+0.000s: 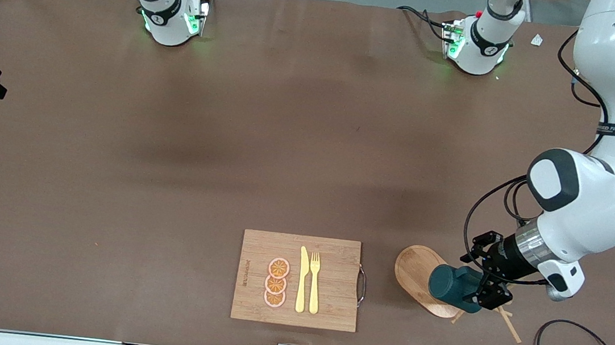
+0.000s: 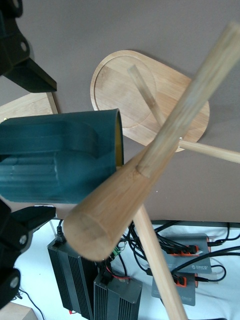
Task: Transfer cup from left to right arm and place
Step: 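Reach the left gripper down to the teal mug on the stand, then grasp the teal mug with the left gripper and lift it off the stand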
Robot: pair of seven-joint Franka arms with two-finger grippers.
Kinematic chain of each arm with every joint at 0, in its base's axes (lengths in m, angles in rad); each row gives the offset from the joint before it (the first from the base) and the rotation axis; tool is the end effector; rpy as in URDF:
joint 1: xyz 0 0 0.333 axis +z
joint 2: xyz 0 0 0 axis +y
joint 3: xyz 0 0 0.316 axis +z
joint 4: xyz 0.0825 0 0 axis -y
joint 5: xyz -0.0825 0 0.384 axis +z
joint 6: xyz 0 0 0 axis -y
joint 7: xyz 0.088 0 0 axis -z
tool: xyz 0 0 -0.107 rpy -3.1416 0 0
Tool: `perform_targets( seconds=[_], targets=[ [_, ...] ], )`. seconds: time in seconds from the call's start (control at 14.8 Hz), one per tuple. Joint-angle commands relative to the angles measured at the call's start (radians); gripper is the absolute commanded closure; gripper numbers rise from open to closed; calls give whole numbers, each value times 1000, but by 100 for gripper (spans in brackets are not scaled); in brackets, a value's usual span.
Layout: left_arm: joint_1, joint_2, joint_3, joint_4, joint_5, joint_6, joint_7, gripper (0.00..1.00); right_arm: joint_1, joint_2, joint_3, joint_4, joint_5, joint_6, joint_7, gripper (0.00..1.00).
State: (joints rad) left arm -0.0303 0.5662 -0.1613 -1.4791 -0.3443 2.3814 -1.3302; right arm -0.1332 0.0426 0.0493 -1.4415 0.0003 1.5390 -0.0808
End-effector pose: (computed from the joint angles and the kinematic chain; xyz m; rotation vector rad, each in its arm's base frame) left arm 0.7267 -0.1211 0.3863 2.0375 1.6978 -0.0066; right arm 0.5630 -0.0480 0.6587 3.1383 -0.0050 0.0863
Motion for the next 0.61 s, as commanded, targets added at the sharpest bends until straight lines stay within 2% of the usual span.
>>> perform_targets(
  seconds=[0.0, 0.54],
  targets=[
    [-3, 24, -1, 31, -18, 13, -9, 0, -5, 8, 1, 16, 14, -10, -10, 0],
    [-3, 47, -12, 31, -34, 65, -7, 0, -5, 8, 1, 18, 14, -10, -10, 0]
  ],
)
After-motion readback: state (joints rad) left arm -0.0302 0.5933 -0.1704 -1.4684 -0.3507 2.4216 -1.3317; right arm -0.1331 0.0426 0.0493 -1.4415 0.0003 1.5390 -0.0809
